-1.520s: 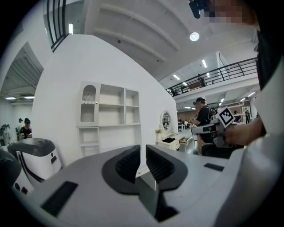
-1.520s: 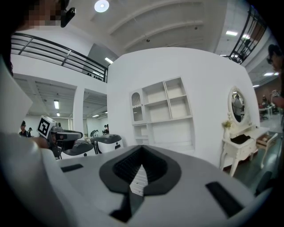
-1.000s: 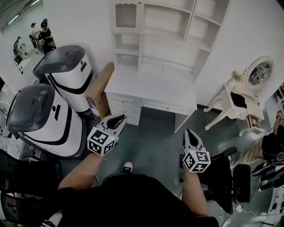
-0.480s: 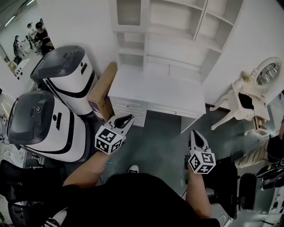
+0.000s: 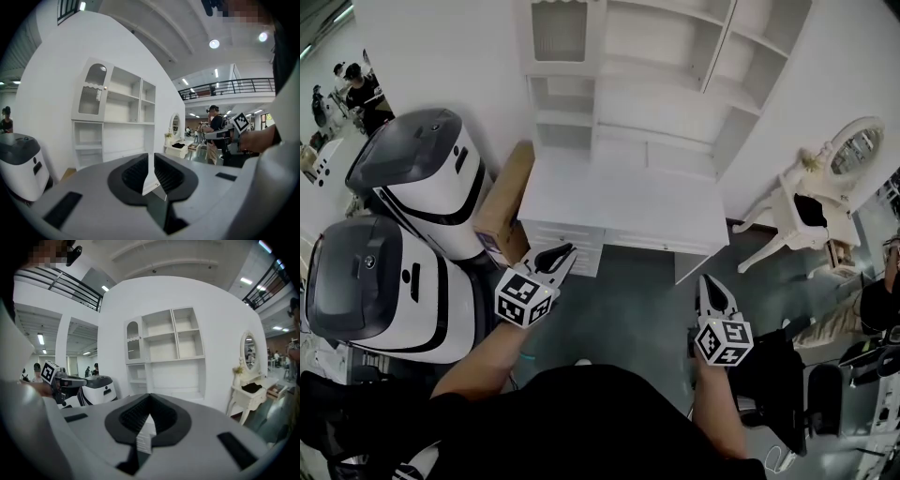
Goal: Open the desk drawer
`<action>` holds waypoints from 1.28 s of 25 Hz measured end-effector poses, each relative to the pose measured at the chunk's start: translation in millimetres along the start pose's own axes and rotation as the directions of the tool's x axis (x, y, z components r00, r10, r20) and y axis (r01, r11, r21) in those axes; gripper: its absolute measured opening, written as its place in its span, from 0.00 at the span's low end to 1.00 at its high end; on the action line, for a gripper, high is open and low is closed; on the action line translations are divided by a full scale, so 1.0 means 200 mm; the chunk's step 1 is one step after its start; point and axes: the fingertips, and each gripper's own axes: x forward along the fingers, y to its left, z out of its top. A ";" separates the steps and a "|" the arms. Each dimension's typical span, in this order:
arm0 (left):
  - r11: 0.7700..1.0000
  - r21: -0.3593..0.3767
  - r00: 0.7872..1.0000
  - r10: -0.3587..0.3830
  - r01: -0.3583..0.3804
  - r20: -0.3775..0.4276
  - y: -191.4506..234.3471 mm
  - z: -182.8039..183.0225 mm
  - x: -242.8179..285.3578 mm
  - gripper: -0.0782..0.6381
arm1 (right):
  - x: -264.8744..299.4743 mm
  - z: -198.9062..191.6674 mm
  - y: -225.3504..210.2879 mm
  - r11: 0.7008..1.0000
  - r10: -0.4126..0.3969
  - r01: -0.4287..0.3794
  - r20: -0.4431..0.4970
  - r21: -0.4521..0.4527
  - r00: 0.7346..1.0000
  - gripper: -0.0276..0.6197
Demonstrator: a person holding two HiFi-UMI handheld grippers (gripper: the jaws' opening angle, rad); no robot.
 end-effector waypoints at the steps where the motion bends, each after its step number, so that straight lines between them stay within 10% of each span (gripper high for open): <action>1: 1.000 0.001 1.000 -0.003 0.003 0.001 0.02 0.00 0.00 0.17 | 0.02 0.00 0.01 1.000 -0.003 0.003 -0.001 -0.001 1.000 0.05; 19: 1.000 -0.023 1.000 0.021 -0.020 0.019 0.26 0.02 0.07 0.17 | 0.26 -0.02 0.05 1.000 0.014 -0.015 -0.039 -0.011 0.999 0.05; 32: 0.998 -0.006 0.997 0.069 -0.069 -0.024 0.37 0.07 0.44 0.17 | 0.61 -0.02 -0.30 0.998 0.056 -0.055 -0.059 0.028 0.997 0.05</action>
